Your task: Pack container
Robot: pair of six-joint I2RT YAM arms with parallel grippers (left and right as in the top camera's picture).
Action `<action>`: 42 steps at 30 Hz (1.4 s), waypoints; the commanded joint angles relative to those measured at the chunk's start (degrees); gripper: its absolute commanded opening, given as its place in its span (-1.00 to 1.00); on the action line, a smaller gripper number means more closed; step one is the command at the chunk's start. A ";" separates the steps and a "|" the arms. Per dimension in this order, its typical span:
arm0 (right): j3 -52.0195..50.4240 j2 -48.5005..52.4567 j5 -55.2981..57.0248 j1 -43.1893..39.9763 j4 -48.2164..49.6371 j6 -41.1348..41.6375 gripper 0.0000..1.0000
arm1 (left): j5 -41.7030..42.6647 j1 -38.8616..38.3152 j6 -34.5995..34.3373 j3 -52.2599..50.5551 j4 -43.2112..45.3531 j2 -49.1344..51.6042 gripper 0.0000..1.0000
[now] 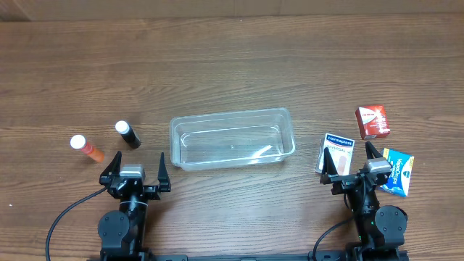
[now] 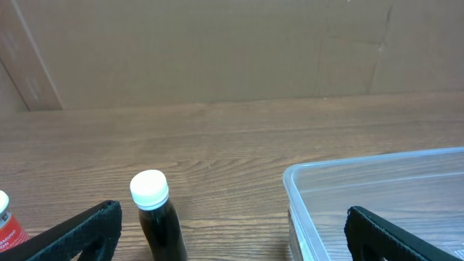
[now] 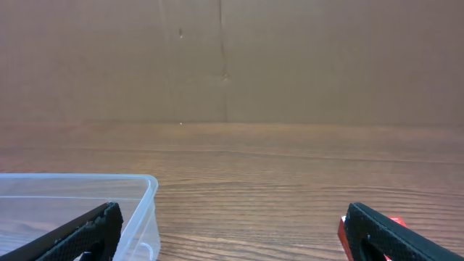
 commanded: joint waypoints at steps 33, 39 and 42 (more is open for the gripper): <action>67.08 69.31 -3.10 0.37 -59.52 6.86 1.00 | -1.66 7.91 -12.04 78.47 -63.34 80.37 1.00; 67.08 69.31 -3.08 0.37 -59.71 6.86 1.00 | -1.92 7.96 -12.02 78.47 -56.65 94.16 1.00; 67.08 69.31 -3.08 0.39 -59.82 6.84 1.00 | -7.08 7.96 -12.07 78.47 -55.41 97.37 1.00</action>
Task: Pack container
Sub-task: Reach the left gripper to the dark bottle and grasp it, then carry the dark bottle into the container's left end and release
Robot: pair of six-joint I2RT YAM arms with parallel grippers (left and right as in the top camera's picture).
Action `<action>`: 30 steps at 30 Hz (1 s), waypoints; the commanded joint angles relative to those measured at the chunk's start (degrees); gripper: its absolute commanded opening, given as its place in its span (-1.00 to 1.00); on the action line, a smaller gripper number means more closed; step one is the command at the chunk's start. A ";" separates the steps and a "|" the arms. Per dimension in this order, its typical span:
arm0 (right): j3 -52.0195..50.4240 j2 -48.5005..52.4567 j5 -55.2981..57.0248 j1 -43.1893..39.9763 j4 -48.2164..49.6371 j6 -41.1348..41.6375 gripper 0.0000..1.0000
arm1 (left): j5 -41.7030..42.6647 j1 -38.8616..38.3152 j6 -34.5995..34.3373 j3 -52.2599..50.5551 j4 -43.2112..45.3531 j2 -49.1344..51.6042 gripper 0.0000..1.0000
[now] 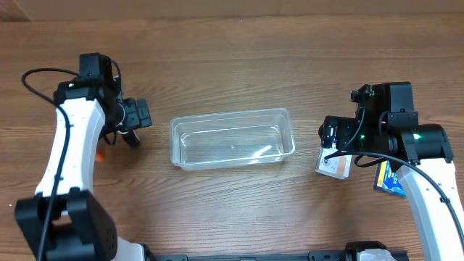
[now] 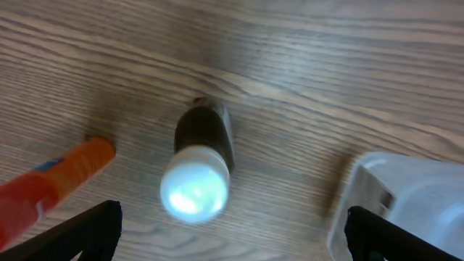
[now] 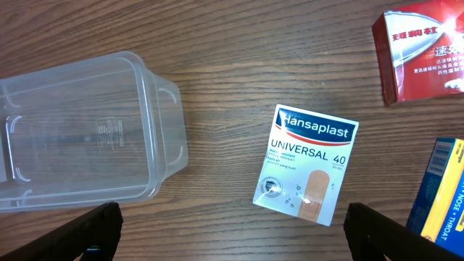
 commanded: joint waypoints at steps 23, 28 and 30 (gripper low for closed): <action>1.81 -0.57 0.46 0.33 -0.11 -0.55 1.00 | -4.98 0.33 -1.16 0.96 2.10 7.63 -0.68; 1.81 -0.59 0.46 0.33 -0.11 -0.55 1.00 | -4.83 0.09 -3.23 3.61 -0.98 6.88 -0.92; 1.81 -0.57 0.44 0.33 -0.13 -0.55 1.00 | -3.08 -0.98 -3.76 7.63 -4.37 4.55 -0.92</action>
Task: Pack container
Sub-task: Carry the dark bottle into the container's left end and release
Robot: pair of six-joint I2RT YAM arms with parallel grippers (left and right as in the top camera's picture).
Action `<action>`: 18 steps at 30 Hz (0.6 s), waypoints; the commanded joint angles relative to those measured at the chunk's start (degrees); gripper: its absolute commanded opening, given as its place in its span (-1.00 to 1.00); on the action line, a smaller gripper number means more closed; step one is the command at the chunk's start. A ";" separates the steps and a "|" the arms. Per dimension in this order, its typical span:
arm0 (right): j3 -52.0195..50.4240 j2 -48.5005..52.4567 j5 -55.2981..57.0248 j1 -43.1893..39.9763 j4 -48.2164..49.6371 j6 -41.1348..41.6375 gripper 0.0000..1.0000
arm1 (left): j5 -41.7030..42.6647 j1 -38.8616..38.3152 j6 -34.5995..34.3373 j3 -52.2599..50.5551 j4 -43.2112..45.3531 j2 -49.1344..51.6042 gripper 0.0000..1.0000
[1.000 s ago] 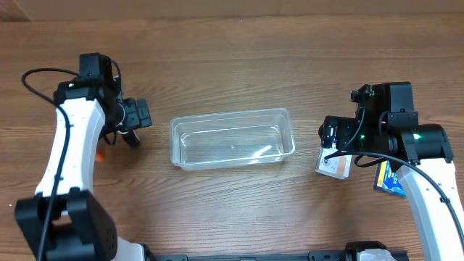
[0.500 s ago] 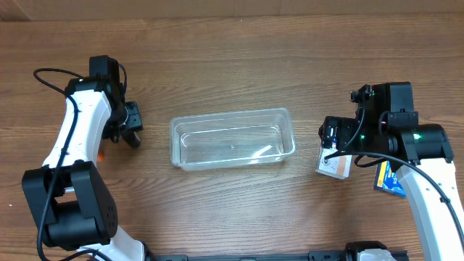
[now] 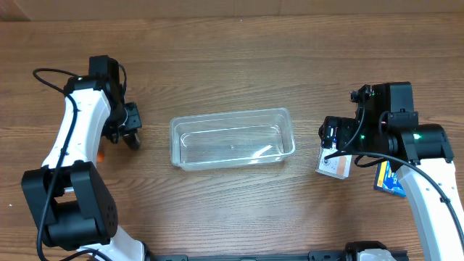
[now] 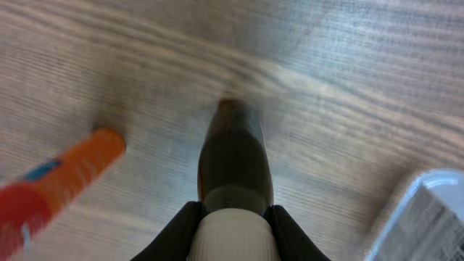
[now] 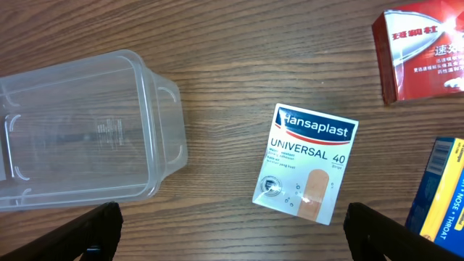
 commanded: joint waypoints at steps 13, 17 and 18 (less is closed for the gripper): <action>1.79 -0.57 0.44 0.33 0.07 0.09 1.00 | 4.35 -26.99 -16.72 6.12 -13.31 -17.29 -0.92; 1.79 -0.57 0.39 0.33 -0.07 0.24 1.00 | 4.00 -27.08 -15.87 -4.35 -2.73 -16.11 -0.92; 1.79 -0.59 0.42 0.33 -0.07 0.24 1.00 | 2.49 -27.08 -15.76 -5.01 -1.51 -15.23 -0.92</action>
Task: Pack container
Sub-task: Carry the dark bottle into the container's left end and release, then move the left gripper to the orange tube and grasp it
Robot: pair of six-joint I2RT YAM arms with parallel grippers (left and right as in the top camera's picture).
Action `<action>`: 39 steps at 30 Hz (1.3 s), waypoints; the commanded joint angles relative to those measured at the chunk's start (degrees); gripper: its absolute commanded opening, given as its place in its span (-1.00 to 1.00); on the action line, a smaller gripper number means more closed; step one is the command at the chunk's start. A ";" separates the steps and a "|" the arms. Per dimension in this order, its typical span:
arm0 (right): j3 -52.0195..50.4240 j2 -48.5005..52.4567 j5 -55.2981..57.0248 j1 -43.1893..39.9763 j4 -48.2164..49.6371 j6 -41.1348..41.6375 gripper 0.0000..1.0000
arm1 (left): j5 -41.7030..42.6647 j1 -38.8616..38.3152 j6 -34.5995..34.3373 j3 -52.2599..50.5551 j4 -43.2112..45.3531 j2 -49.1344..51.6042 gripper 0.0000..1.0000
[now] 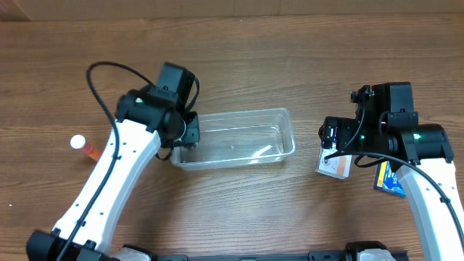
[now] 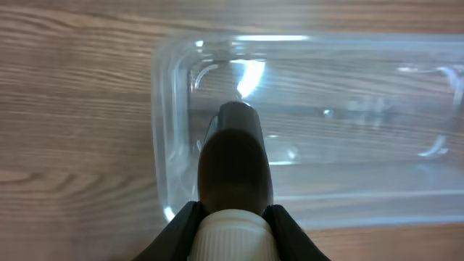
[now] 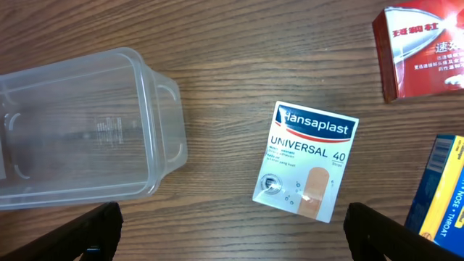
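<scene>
The clear plastic container [image 1: 232, 138] lies in the middle of the table. My left gripper [image 1: 187, 133] hangs over its left end, shut on a dark bottle with a white cap [image 2: 233, 170]; in the left wrist view the bottle points down into the tub [image 2: 348, 109]. My right gripper [image 1: 332, 151] stands open high above the white Hansaplast box [image 3: 308, 170], with nothing between its fingers. A red box [image 3: 420, 47] and a blue box [image 3: 438, 192] lie to the right.
An orange bottle with a white cap [image 1: 85, 147] lies on the table at the left. The red box [image 1: 371, 119] is mostly hidden under my right arm in the overhead view. A cable loops off the left arm.
My left gripper has moved right with the dark bottle, from its spot beside the orange bottle to over the left end of the container. The right arm has not moved.
Both arms were folded at the near edge, grippers open. Then the left gripper was open above the dark bottle and the right was above the Hansaplast box. Then the left was shut on the bottle, and now holds it over the container.
</scene>
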 commanded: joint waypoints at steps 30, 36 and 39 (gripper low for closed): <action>1.77 -0.57 0.44 0.33 0.28 0.15 1.00 | -13.25 5.25 2.89 24.48 -16.09 -2.62 1.00; 1.77 -0.59 0.44 0.33 0.31 0.15 1.00 | -10.19 31.87 3.80 22.38 -19.69 -4.85 1.00; 1.77 -0.57 0.42 0.33 0.31 0.15 1.00 | -9.29 41.07 4.48 14.86 -14.51 -3.82 1.00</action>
